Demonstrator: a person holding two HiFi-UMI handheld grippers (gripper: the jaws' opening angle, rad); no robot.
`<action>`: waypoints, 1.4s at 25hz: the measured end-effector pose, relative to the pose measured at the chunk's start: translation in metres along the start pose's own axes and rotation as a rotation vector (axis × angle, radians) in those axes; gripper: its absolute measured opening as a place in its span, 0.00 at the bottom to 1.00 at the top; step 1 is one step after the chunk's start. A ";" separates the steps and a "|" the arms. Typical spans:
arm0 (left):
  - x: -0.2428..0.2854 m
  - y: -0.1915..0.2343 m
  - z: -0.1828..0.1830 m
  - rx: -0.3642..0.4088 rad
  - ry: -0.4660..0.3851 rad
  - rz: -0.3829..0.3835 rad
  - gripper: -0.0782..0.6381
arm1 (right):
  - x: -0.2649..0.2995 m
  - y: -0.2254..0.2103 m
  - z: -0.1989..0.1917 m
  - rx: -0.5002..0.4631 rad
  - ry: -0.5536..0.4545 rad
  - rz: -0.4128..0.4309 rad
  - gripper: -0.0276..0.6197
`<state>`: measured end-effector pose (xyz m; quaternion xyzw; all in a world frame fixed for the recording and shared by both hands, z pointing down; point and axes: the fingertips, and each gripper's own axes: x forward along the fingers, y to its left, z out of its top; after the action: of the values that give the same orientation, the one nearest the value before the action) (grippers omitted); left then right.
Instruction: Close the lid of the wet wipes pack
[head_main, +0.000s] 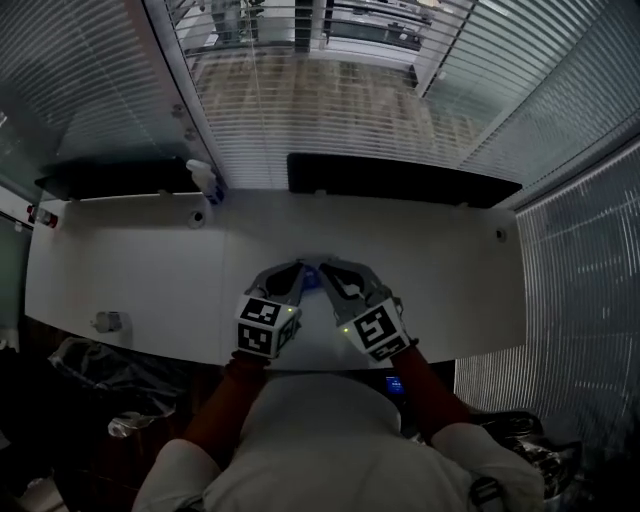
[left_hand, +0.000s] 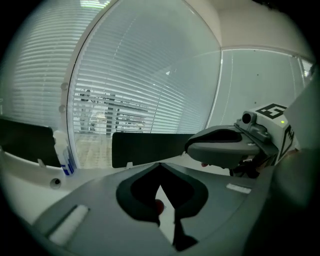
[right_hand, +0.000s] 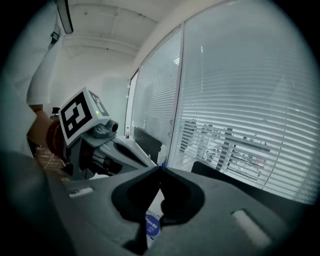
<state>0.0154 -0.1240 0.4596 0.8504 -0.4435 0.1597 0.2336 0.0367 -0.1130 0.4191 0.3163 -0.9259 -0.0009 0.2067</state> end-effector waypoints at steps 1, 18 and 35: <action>-0.004 -0.007 0.001 0.000 -0.009 -0.009 0.11 | -0.007 0.001 0.003 0.017 -0.015 -0.009 0.04; -0.093 -0.114 0.093 0.076 -0.269 -0.123 0.11 | -0.125 0.014 0.111 0.144 -0.284 -0.081 0.05; -0.115 -0.120 0.106 0.110 -0.394 -0.113 0.11 | -0.142 0.022 0.114 0.221 -0.348 -0.116 0.04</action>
<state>0.0580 -0.0431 0.2850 0.9001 -0.4229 0.0008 0.1044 0.0818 -0.0267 0.2630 0.3850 -0.9223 0.0341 0.0074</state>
